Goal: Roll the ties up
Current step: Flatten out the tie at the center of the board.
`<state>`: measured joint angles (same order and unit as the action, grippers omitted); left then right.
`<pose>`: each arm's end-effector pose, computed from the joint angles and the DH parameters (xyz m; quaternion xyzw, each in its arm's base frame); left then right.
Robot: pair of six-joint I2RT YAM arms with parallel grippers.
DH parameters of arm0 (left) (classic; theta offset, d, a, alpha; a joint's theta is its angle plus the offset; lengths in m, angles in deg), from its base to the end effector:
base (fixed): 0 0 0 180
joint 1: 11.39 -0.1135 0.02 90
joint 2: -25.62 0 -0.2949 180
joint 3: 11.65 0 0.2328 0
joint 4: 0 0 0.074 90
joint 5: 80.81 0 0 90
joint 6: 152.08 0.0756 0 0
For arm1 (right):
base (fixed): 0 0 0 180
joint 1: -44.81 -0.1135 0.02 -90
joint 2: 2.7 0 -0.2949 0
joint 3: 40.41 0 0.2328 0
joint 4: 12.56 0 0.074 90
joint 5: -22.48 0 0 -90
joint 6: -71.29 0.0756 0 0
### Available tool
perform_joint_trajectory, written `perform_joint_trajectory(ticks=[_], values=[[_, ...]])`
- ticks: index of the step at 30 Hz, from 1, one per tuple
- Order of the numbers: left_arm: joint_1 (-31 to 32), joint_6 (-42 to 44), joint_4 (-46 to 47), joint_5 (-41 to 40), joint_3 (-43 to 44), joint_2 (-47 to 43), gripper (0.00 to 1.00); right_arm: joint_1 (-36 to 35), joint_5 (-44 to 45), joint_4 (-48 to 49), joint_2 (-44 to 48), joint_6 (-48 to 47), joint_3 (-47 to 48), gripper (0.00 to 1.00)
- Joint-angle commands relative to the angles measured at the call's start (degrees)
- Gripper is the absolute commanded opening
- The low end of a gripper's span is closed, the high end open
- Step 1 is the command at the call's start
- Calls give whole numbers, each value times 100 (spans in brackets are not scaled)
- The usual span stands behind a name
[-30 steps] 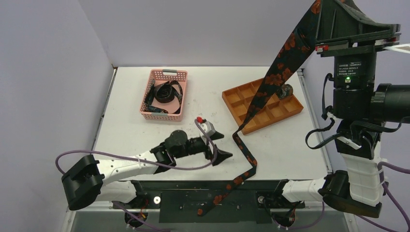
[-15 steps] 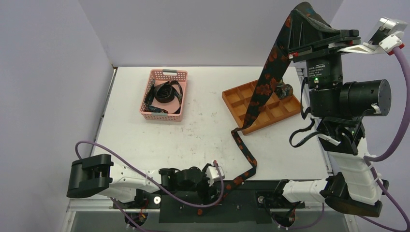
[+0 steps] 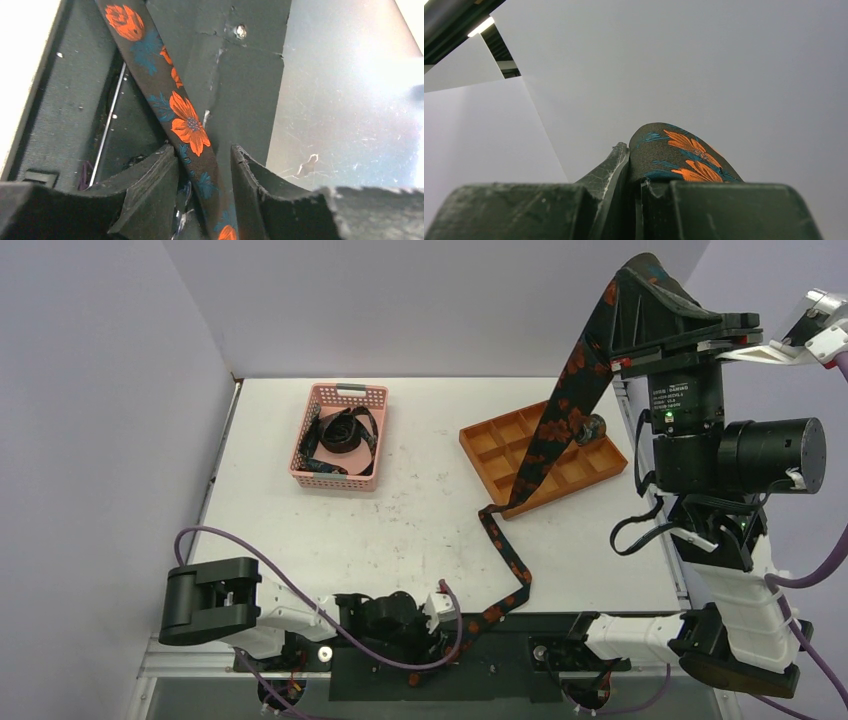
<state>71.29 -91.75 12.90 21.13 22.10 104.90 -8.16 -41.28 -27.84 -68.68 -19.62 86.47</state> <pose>0.0167 -0.2528 0.1573 0.4341 0.7585 -0.4474 0.1899 0.0944 0.0696 0.6876 0.0207 0.4231 0.3187 0.8479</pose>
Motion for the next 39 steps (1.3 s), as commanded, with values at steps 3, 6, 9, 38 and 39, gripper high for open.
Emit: perform_joint_trajectory(ticks=[3,6,9,38,39], values=[[-23,-139,83,570,88,128,26,-38,82,78,53,-98,-44,5],[-17,40,-280,458,189,21,0,-43,128,78,67,-111,-70,5],[97,371,-1610,-282,518,-503,0,-38,294,56,99,-153,-167,5],[-2207,8909,-1958,-9717,2936,-5231,0,2677,3594,-960,1590,1520,-4708,5],[-2210,8936,-2272,-9687,3060,-5318,0,2685,3639,-987,1600,1602,-4757,5]])
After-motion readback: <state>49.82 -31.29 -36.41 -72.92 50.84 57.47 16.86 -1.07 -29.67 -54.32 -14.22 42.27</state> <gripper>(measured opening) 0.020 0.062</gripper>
